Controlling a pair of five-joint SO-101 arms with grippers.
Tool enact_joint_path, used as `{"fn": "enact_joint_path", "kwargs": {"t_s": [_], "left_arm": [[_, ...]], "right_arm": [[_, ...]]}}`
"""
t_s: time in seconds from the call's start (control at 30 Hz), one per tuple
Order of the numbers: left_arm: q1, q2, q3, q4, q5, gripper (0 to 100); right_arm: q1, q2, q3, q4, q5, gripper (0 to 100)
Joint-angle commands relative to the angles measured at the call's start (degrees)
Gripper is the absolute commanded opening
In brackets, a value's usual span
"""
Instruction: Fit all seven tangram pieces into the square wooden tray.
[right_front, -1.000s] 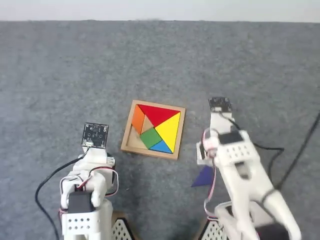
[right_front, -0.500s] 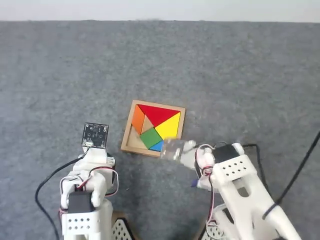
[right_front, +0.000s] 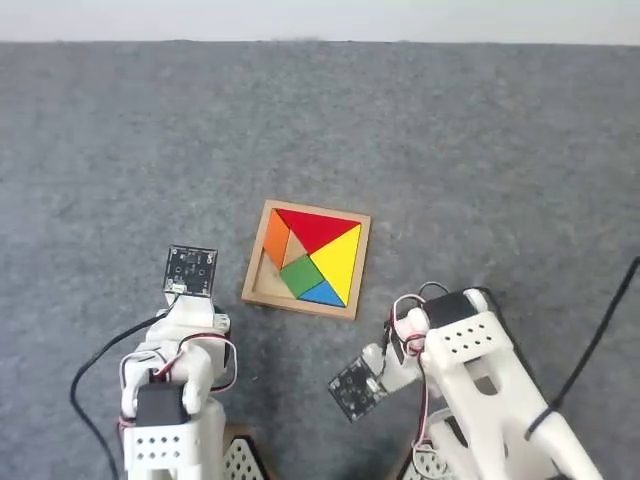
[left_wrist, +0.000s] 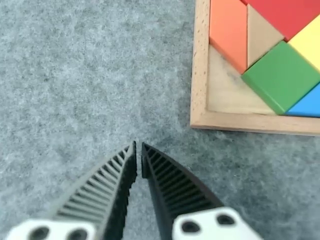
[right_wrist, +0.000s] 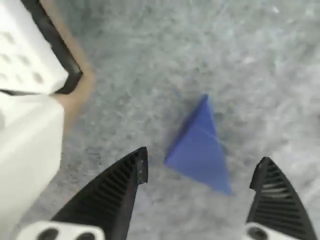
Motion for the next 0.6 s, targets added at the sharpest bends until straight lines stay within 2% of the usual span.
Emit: {"fn": "enact_joint_path", "kwargs": {"t_s": [0.0,0.17,0.27,0.43,0.57], "left_arm": [[0.35,-0.97,-0.57,0.18,-0.09,2],[0.35,-0.97,-0.57,0.18,-0.09,2],[0.35,-0.97,-0.57,0.18,-0.09,2],[0.35,-0.97,-0.57,0.18,-0.09,2],[0.35,-0.97,-0.57,0.18,-0.09,2]], "right_arm": [[1.1,-0.4,0.7,-2.86,3.78,31.4],[6.99,-0.4,5.1,-10.51,10.73,31.3],[9.98,-0.4,5.45,-11.47,13.36,31.3],[9.1,-0.4,6.86,-12.0,14.33,31.2],[6.11,-0.4,8.35,-12.0,14.33,26.8]]}}
